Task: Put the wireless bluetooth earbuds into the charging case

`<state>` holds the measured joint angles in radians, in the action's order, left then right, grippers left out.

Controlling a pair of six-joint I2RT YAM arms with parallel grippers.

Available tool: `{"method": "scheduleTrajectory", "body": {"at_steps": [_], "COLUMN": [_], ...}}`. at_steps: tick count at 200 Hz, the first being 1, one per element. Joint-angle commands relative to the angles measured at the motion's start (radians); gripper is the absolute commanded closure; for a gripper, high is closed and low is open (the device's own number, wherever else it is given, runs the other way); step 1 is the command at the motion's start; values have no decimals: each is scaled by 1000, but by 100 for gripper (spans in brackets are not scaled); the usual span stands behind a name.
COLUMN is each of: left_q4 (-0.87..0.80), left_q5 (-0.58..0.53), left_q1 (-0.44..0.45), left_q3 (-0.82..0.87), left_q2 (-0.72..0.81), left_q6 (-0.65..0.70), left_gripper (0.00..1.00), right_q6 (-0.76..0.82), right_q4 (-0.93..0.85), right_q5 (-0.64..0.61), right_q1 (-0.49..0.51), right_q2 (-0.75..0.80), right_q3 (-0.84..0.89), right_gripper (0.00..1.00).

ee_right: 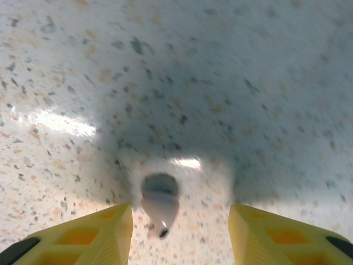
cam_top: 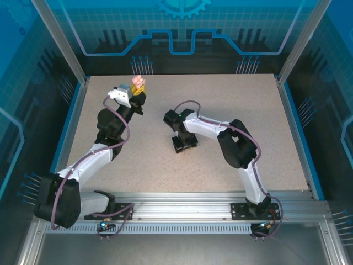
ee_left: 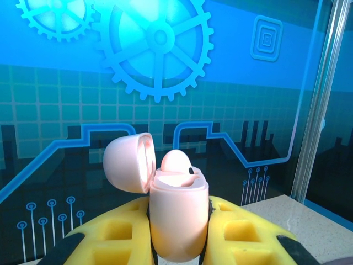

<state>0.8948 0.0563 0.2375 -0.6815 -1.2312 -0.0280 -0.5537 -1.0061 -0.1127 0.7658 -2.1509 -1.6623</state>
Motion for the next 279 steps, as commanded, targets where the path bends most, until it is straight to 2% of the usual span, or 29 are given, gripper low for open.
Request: {"method": "scheduleTrajectory", "body": {"at_steps": [1,19,46,133,230,279], "left_q4": [13,9,7,6,3,1], "left_q5": [24,24,28,25,25,25], "left_q1": [-7,-7,-7,-7,-7,-7], "left_q3": [2,6,10,11,10,10], "left_q2": [7,10,12,14,12,11], "left_q6": [-12,-4,-4,-20,-23,-22], "left_gripper": [100,100,100,100,100,100], "right_q6": [-215,-294,-318,-246,-232,-232], "right_q4": [-36,-18,5,-33,-22,-14], "right_q5": [-12,-29,-9,-35,-37,-28], "right_q1": [10,11,13,26,16,12], "right_q2": [86,96,64,-43,-71,-75], "right_q3": [20,36,25,-56,-61,-47], "right_gripper": [51,51,53,61,68,76]}}
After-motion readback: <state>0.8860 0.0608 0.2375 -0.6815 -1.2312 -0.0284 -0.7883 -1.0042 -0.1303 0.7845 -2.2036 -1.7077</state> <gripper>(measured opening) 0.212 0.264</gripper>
